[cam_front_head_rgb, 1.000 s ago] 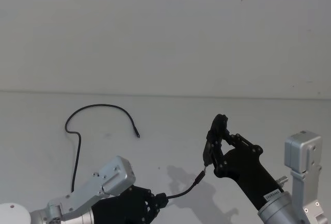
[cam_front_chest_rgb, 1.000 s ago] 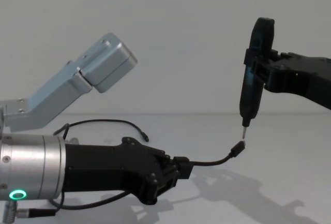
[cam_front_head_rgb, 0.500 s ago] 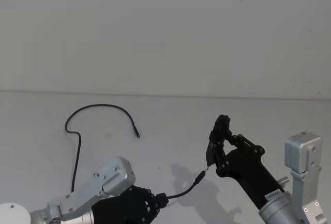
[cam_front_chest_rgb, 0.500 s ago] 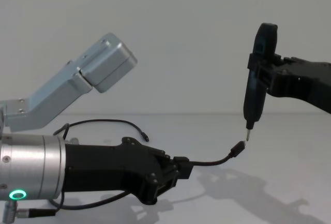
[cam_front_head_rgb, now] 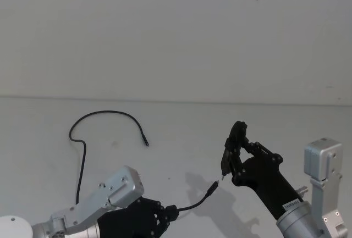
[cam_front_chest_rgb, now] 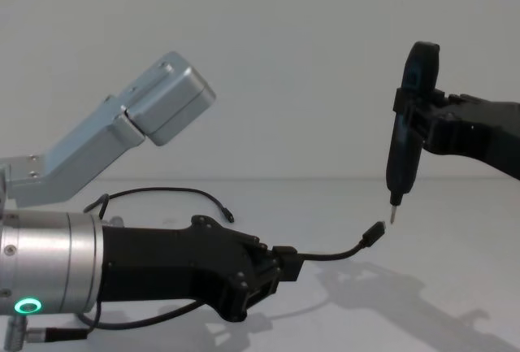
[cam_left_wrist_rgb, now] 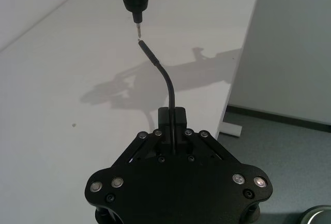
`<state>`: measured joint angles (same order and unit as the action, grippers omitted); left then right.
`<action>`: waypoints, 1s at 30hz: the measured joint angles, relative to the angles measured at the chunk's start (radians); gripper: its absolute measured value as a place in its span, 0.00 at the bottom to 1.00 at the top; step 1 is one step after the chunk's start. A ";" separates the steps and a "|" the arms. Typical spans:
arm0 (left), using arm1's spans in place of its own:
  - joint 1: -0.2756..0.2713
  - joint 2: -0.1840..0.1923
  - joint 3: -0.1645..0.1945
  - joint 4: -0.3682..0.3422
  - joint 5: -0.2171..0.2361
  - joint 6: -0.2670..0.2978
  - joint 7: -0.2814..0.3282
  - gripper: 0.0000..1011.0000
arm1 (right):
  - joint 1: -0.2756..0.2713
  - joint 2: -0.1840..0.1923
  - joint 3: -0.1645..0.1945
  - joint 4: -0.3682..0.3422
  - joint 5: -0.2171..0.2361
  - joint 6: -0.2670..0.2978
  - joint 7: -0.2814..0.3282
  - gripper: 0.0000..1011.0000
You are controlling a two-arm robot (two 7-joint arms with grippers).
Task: Pick up the data cable with the one hand.
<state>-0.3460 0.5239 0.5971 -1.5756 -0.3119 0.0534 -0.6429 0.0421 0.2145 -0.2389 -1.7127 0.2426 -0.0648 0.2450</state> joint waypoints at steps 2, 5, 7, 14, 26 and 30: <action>0.000 0.000 0.000 0.000 0.000 0.000 0.000 0.05 | 0.001 0.000 0.000 0.002 0.007 0.004 0.003 0.27; 0.000 0.000 0.000 0.000 0.000 0.000 0.000 0.05 | 0.004 0.000 0.001 0.004 0.017 0.009 0.008 0.27; 0.000 0.000 0.000 0.000 0.000 0.000 0.000 0.05 | 0.005 0.000 0.001 0.004 0.025 0.014 0.012 0.27; 0.000 0.000 0.000 0.000 0.000 0.000 0.000 0.05 | 0.007 0.001 -0.001 0.005 0.051 0.028 0.024 0.27; 0.000 0.000 0.000 0.000 0.000 0.000 0.000 0.05 | 0.010 0.007 -0.008 0.001 0.075 0.042 0.029 0.27; 0.000 0.000 0.000 0.000 0.000 0.000 0.000 0.05 | 0.010 0.008 -0.010 0.000 0.079 0.043 0.029 0.27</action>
<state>-0.3461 0.5238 0.5970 -1.5756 -0.3119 0.0534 -0.6428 0.0519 0.2229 -0.2490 -1.7128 0.3217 -0.0213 0.2743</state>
